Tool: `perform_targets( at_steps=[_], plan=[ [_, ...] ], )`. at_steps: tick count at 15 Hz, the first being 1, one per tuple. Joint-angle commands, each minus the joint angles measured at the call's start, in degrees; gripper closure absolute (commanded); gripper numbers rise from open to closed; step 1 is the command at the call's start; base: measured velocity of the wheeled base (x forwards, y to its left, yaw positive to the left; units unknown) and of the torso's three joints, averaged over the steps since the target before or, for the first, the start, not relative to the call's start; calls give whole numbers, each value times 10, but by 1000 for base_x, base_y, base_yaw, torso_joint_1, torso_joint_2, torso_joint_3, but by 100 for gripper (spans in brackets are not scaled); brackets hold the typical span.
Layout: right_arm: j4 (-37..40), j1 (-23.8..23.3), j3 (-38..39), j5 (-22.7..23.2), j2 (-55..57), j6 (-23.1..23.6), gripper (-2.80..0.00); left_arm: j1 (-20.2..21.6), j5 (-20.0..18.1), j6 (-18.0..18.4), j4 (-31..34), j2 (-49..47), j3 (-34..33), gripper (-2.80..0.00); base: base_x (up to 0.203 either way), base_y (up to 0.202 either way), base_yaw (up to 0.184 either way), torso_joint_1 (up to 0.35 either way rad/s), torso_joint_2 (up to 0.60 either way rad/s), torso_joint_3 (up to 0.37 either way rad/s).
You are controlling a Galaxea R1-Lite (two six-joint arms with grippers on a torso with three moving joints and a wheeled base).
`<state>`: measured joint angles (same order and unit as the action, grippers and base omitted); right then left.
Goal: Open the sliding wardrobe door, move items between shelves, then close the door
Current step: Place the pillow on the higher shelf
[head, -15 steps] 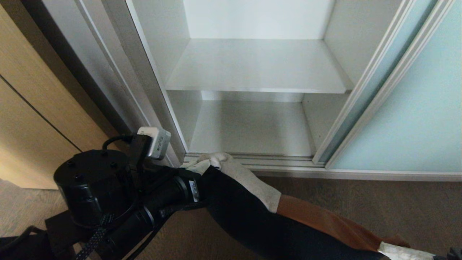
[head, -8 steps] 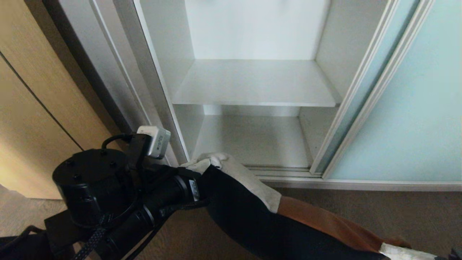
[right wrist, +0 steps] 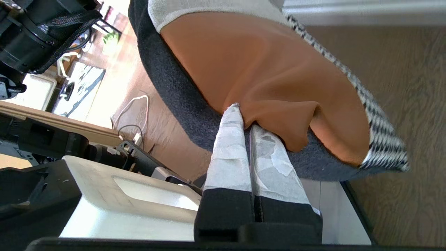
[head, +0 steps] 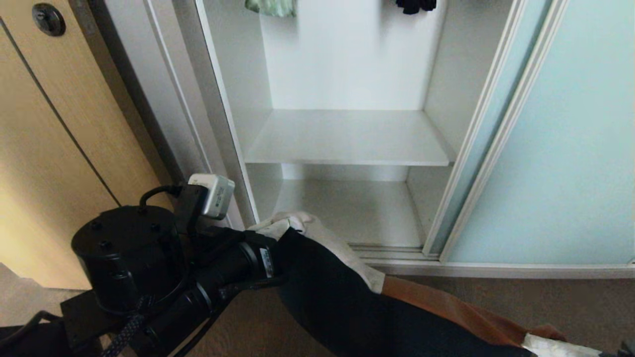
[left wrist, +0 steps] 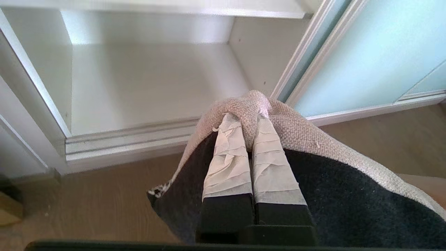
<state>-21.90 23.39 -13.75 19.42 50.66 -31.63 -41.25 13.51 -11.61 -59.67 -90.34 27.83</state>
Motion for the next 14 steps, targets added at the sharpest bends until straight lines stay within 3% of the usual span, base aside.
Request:
perform_targets(
  at_steps=[1,14],
  plan=[
    [-2,0,-1,1,0,-2,0,0,1,-1,-4,-1,-2,0,0,0,0,2,6,206],
    [-2,0,0,1,-2,-2,0,-1,0,-1,-4,-3,-6,0,0,0,0,1,1,202]
  ],
)
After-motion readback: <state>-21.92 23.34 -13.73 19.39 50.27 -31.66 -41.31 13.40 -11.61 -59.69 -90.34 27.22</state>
